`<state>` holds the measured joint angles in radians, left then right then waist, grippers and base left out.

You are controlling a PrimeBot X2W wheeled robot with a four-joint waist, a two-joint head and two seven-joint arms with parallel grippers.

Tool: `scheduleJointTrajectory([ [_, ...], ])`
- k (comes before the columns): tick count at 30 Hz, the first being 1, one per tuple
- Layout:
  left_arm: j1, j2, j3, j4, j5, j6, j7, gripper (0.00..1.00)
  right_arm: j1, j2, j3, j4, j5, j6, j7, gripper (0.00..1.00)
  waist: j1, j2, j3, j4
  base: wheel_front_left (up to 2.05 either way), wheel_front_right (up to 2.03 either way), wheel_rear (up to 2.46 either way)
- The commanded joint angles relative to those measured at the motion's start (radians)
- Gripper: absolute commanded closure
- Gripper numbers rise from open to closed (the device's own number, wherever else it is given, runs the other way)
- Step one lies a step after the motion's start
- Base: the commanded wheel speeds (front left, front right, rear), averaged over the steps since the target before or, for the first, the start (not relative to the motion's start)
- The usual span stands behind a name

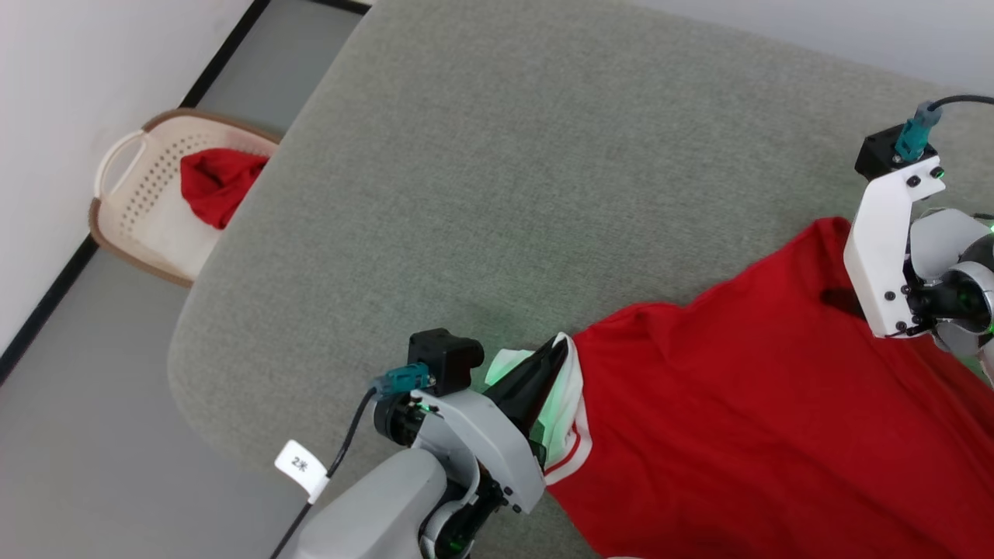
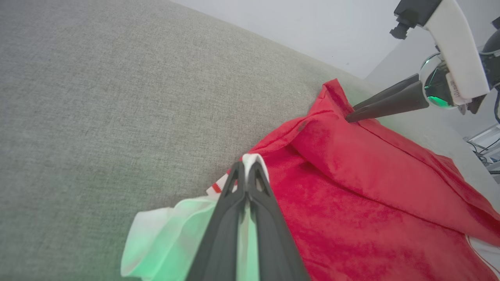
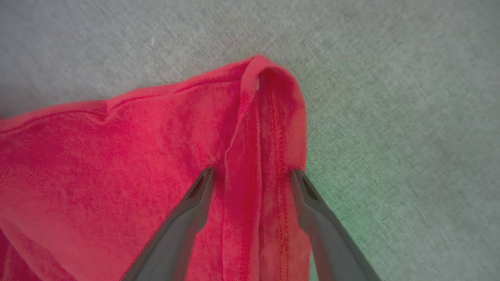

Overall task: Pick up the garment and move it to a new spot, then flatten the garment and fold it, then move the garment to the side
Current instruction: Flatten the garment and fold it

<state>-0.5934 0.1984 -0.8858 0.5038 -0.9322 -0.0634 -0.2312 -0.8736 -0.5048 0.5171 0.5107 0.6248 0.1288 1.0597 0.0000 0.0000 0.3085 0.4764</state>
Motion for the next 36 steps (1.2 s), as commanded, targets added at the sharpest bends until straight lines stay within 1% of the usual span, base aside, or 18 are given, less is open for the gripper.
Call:
scheduleJointTrajectory([
  [1, -0.009, -0.005, 0.003, 0.009, 0.001, -0.008, -0.007, 1.00, -0.016, -0.004, 0.021, 0.017, 0.004, 0.003, 0.021, 0.00, 0.0000, 0.0000, 0.017, 0.018, 0.00, 0.00, 0.00],
  [5, -0.020, -0.019, 0.006, 0.032, 0.001, -0.018, -0.015, 1.00, -0.027, -0.006, 0.050, 0.082, 0.003, 0.003, 0.053, 0.00, 0.0000, 0.0000, 0.023, 0.024, 0.00, 0.00, 0.00],
  [6, -0.020, -0.020, 0.008, 0.038, 0.001, -0.021, -0.016, 1.00, -0.027, -0.005, 0.062, 0.096, 0.002, 0.001, 0.064, 0.56, 0.0000, 0.0000, 0.023, 0.024, 0.00, 0.00, 0.00],
  [7, -0.020, -0.022, 0.010, 0.044, 0.000, -0.023, -0.017, 1.00, -0.028, -0.006, 0.067, 0.111, 0.005, 0.001, 0.073, 1.00, 0.0000, 0.0000, 0.023, 0.025, 0.00, 0.00, 0.00],
  [12, -0.027, -0.027, 0.016, 0.064, 0.000, -0.031, -0.023, 1.00, -0.068, -0.007, 0.075, 0.150, -0.013, 0.001, 0.067, 1.00, 0.0000, 0.0000, 0.020, 0.020, 0.00, 0.00, 0.00],
  [17, -0.027, -0.023, 0.023, 0.079, -0.003, -0.033, -0.025, 1.00, -0.104, -0.001, 0.067, 0.171, -0.020, 0.001, 0.032, 1.00, 0.0000, 0.0000, 0.010, 0.009, 0.00, 0.00, 0.00],
  [20, -0.032, -0.013, 0.025, 0.086, -0.005, -0.032, -0.018, 1.00, -0.125, 0.011, 0.062, 0.176, -0.009, 0.001, -0.012, 1.00, 0.0000, 0.0000, -0.002, -0.003, 0.00, 0.00, 0.00],
  [23, -0.045, 0.001, 0.029, 0.088, -0.016, -0.032, 0.012, 1.00, -0.143, 0.024, 0.056, 0.184, 0.010, 0.001, -0.052, 1.00, 0.0000, 0.0000, -0.023, -0.017, 0.00, 0.00, 0.00],
  [26, -0.069, 0.028, 0.037, 0.084, -0.042, -0.028, 0.081, 1.00, -0.159, 0.036, 0.051, 0.187, 0.030, 0.001, -0.093, 1.00, 0.0000, 0.0000, -0.055, -0.036, 0.00, 0.00, 0.00],
  [30, -0.139, 0.081, 0.054, 0.066, -0.073, -0.003, 0.218, 1.00, -0.186, 0.056, 0.045, 0.190, 0.060, 0.001, -0.143, 1.00, 0.0000, 0.0000, -0.106, -0.065, 0.00, 0.00, 0.00],
  [34, -0.256, 0.145, 0.085, 0.049, -0.099, 0.030, 0.354, 1.00, -0.221, 0.081, 0.043, 0.194, 0.084, 0.001, -0.193, 1.00, 0.0000, 0.0000, -0.151, -0.101, 0.00, 0.00, 0.00],
  [36, -0.324, 0.174, 0.101, 0.051, -0.103, 0.033, 0.410, 1.00, -0.238, 0.095, 0.041, 0.196, 0.092, 0.001, -0.219, 1.00, 0.0000, 0.0000, -0.169, -0.121, 0.00, 0.00, 0.00],
])
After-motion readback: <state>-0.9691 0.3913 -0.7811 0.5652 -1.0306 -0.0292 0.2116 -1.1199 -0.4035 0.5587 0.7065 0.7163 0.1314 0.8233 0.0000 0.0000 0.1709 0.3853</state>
